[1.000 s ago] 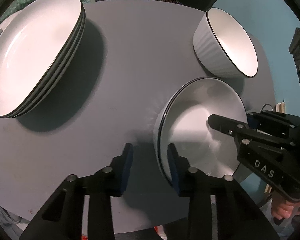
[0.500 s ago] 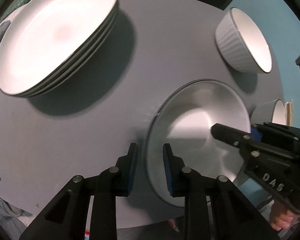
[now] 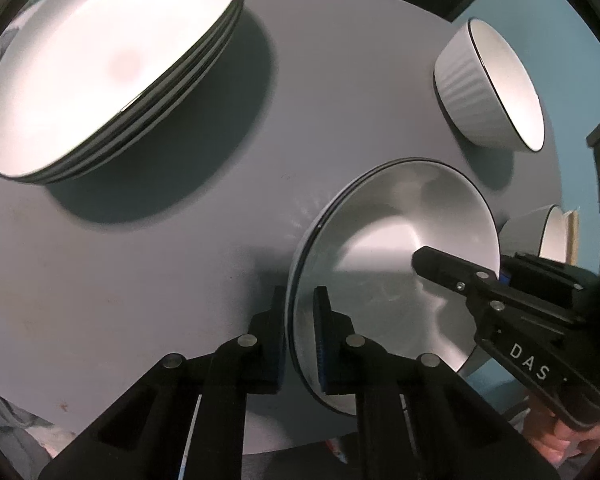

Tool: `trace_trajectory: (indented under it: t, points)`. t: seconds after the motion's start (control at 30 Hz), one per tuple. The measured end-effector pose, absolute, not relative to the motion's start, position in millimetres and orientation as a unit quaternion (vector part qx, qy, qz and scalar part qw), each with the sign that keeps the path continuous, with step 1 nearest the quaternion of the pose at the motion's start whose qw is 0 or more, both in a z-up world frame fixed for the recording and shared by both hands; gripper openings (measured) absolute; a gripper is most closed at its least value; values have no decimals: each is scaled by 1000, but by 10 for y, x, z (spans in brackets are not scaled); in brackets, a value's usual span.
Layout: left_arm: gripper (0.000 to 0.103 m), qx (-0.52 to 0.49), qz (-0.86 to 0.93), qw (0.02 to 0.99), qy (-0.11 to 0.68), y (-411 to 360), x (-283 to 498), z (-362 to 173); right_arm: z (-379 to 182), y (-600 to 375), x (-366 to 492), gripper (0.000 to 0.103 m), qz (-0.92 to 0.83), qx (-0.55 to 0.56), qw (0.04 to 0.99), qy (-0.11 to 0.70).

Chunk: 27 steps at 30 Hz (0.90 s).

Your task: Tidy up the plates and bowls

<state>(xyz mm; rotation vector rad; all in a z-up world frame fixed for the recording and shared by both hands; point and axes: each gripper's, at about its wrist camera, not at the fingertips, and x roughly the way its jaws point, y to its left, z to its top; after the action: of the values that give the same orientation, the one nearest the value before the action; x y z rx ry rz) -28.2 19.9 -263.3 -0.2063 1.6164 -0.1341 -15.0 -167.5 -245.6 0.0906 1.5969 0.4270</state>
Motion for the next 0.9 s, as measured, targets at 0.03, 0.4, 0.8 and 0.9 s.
trace_trajectory:
  t: [0.03,0.4,0.8,0.9]
  points:
    - [11,-89,-59,685,721,139,-267,-2604,-2449,-1672,-155,10,189,38,677,710]
    - [11,-101,-69,689,715,90,-48,-2280,-2285,-1625,-60,9,176,57,683,707]
    - [11,-74,-114,722,678,-359,291,-1895,-1767,-1916,200,9,149,77,712,682]
    - [11,-63,-127,729,670,-444,528,-1735,-1681,-1969,291,9,142,79,721,673]
